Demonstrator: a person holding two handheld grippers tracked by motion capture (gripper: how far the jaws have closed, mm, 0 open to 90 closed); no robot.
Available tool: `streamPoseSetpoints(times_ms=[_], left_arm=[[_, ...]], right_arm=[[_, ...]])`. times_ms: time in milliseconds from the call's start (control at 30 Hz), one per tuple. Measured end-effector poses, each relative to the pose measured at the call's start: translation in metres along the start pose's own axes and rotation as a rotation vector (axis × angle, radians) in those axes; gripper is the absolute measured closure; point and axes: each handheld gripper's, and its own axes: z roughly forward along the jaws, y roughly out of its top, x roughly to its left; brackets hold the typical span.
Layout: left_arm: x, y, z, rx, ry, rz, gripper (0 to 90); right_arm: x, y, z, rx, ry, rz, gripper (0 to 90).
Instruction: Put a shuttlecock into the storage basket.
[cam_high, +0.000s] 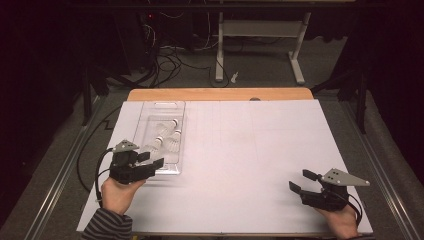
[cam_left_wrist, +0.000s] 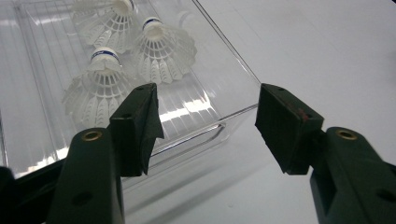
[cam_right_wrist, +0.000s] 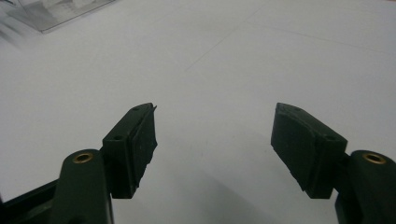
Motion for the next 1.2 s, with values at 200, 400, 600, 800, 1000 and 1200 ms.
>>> streamPoseSetpoints(times_ms=[200,400,600,800,1000,1200], left_arm=[[-0.001,-0.004,-0.001,-0.023,-0.005,-0.034,40.3],[0.005,-0.01,-0.004,-0.026,-0.001,-0.015,40.3],[0.007,-0.015,-0.007,-0.044,-0.003,-0.021,40.1],[0.009,-0.021,-0.008,-0.057,-0.009,-0.035,40.0],[0.009,-0.025,-0.006,-0.056,-0.012,-0.031,39.5],[0.008,-0.026,-0.006,-0.064,-0.014,-0.031,39.4]], right_arm=[[0.0,0.0,0.0,0.001,0.0,0.0,31.5],[0.0,0.0,0.0,0.0,0.001,-0.001,31.5],[0.0,0.0,0.001,0.002,0.0,-0.002,31.5],[0.0,0.0,0.0,0.001,-0.003,0.001,31.5],[0.0,0.0,0.0,0.0,-0.002,0.002,31.5],[0.0,0.0,0.0,0.0,-0.002,0.002,31.5]])
